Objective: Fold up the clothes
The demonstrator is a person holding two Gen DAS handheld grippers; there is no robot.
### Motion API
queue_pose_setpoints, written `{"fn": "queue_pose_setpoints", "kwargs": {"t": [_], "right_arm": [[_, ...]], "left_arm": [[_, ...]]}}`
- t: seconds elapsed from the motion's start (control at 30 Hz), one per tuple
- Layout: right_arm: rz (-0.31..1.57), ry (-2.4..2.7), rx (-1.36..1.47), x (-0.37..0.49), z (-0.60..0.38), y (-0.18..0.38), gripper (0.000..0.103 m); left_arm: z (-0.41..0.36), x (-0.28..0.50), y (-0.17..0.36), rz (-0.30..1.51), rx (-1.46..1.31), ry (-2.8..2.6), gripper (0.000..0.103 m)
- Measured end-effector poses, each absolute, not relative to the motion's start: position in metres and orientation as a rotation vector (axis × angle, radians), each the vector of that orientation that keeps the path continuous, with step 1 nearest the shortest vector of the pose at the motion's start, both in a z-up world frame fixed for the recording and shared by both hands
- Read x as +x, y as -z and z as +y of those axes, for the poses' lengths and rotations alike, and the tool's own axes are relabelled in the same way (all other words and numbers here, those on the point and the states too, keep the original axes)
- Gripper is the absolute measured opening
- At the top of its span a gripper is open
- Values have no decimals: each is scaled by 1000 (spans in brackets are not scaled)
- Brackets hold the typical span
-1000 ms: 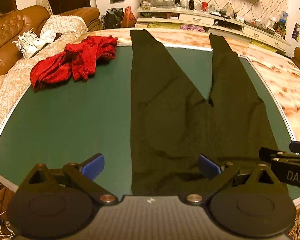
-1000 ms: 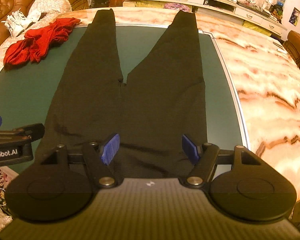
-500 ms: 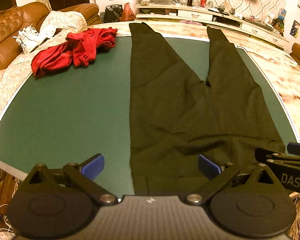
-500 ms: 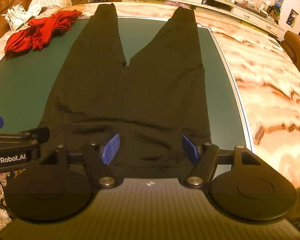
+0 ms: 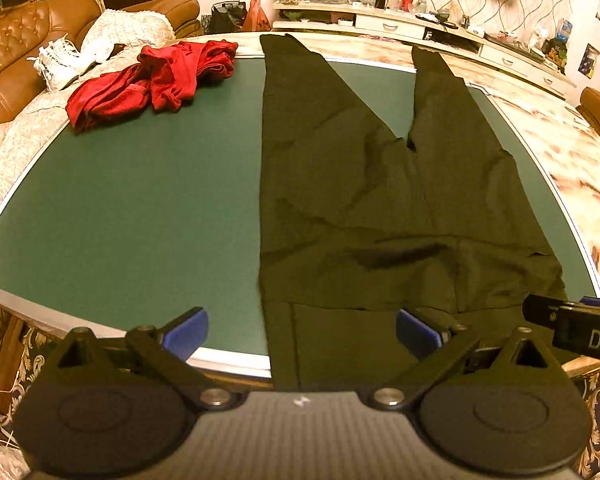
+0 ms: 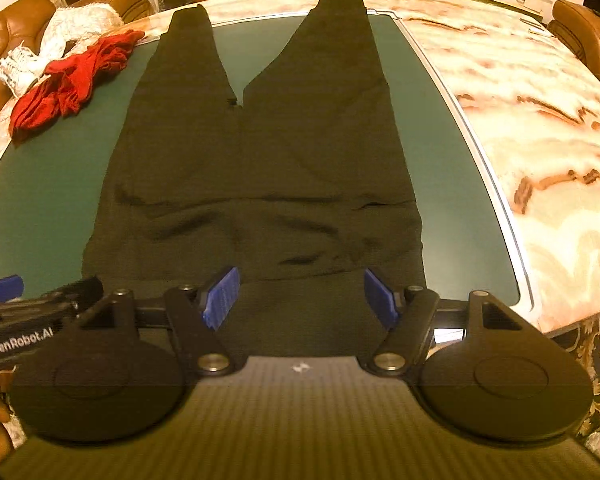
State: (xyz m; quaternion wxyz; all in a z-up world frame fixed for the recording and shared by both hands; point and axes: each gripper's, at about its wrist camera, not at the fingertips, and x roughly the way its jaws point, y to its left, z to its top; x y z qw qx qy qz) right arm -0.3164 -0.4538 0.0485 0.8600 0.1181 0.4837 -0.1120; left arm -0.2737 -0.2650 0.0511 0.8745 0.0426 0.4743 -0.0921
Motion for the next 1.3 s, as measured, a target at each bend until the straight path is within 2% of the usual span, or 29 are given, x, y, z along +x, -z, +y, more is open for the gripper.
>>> {"fn": "queue_pose_setpoints", "kwargs": {"t": [1.3], "right_arm": [[958, 245, 197, -406, -421, -55, 77]], "left_arm": [[-268, -369, -60, 875, 151, 217, 102]]}}
